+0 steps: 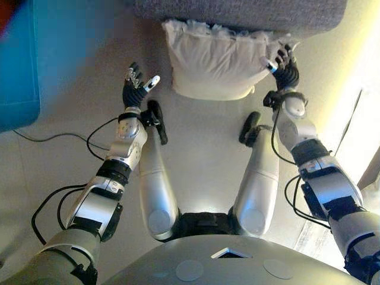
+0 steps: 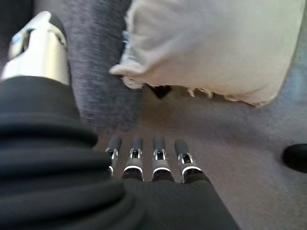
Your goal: Pick up the cushion and take it to the sofa
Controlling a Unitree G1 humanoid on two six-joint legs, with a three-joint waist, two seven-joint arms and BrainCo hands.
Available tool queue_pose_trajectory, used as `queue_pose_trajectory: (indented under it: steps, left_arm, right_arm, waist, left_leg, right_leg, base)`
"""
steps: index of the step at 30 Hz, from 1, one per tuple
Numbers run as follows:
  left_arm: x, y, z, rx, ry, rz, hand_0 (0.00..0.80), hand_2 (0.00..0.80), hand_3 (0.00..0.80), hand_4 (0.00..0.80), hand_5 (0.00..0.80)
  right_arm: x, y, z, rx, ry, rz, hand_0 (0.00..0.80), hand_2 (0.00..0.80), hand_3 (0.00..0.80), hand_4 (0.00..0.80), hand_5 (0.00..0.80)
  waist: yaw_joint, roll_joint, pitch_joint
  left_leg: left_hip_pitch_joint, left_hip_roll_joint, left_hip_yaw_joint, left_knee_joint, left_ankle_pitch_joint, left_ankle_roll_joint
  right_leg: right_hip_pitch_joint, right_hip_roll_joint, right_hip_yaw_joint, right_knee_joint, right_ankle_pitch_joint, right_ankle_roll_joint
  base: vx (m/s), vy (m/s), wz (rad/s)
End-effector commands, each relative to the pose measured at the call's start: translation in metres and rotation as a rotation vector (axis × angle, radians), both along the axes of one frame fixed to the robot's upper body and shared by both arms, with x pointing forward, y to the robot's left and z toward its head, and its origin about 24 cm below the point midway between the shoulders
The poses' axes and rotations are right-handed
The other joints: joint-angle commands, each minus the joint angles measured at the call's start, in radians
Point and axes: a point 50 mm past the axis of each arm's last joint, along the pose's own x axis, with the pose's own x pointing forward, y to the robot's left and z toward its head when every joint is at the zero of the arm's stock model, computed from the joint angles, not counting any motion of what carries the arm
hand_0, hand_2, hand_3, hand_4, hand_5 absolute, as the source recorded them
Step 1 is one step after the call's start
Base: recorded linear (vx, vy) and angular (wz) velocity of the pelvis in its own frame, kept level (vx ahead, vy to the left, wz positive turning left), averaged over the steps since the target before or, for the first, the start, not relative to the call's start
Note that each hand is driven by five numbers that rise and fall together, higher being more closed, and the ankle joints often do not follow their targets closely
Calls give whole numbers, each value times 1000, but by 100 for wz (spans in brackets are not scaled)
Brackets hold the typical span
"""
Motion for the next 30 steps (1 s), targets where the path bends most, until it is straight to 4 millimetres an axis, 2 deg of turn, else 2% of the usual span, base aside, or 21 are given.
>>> queue_pose_trajectory:
  steps: [1,6,12,18,24,27,30]
  left_arm:
    - [9,-14,28,51,-121,-34,0,0,0,0,0]
    - [21,-6,46,38,-155,-50,0,0,0,0,0]
    - [31,7,64,122,-149,-36,0,0,0,0,0]
    - [38,20,78,204,-153,-32,0,0,0,0,0]
    - [46,24,97,235,-154,-46,0,0,0,0,0]
    - [51,25,100,216,-129,-46,0,0,0,0,0]
    - [55,25,103,225,-100,-57,0,0,0,0,0]
  right_arm:
    - [2,-24,12,-2,-17,-93,0,0,0,0,0]
    - [8,-37,25,26,-10,-184,0,0,0,0,0]
    - [9,-51,39,41,-27,-293,0,0,0,0,0]
    - [2,-74,37,29,-14,-357,0,0,0,0,0]
    - [-3,-96,39,41,-24,-395,0,0,0,0,0]
    - [-3,-99,39,55,-28,-382,0,0,0,0,0]
    - [2,-92,38,43,2,-288,0,0,0,0,0]
  waist:
    - [4,47,-12]
    - [-1,49,-12]
    - [-11,43,-12]
    - [-29,30,-12]
    - [-42,21,-12]
    - [-46,16,-12]
    - [-50,9,-12]
  left_leg:
    - [-63,26,-3,135,-103,51]
    - [-183,26,-17,268,-144,64]
    - [-275,37,-27,372,-174,71]
    - [-340,46,-40,449,-196,76]
    - [-379,51,-48,490,-204,80]
    - [-390,56,-52,505,-209,81]
    - [-403,63,-57,523,-211,82]
  right_leg:
    - [-86,12,76,24,90,-25]
    - [-201,14,102,124,64,-39]
    - [-279,24,121,197,38,-49]
    - [-335,44,134,260,11,-58]
    - [-372,55,134,293,2,-65]
    - [-382,54,134,306,-3,-67]
    - [-397,50,137,320,-3,-69]
  base:
    - [-23,-39,10]
    - [-4,-5,2]
    - [27,-9,-6]
    - [46,-36,-8]
    - [27,-31,-8]
    - [16,-29,-4]
    - [18,-31,-9]
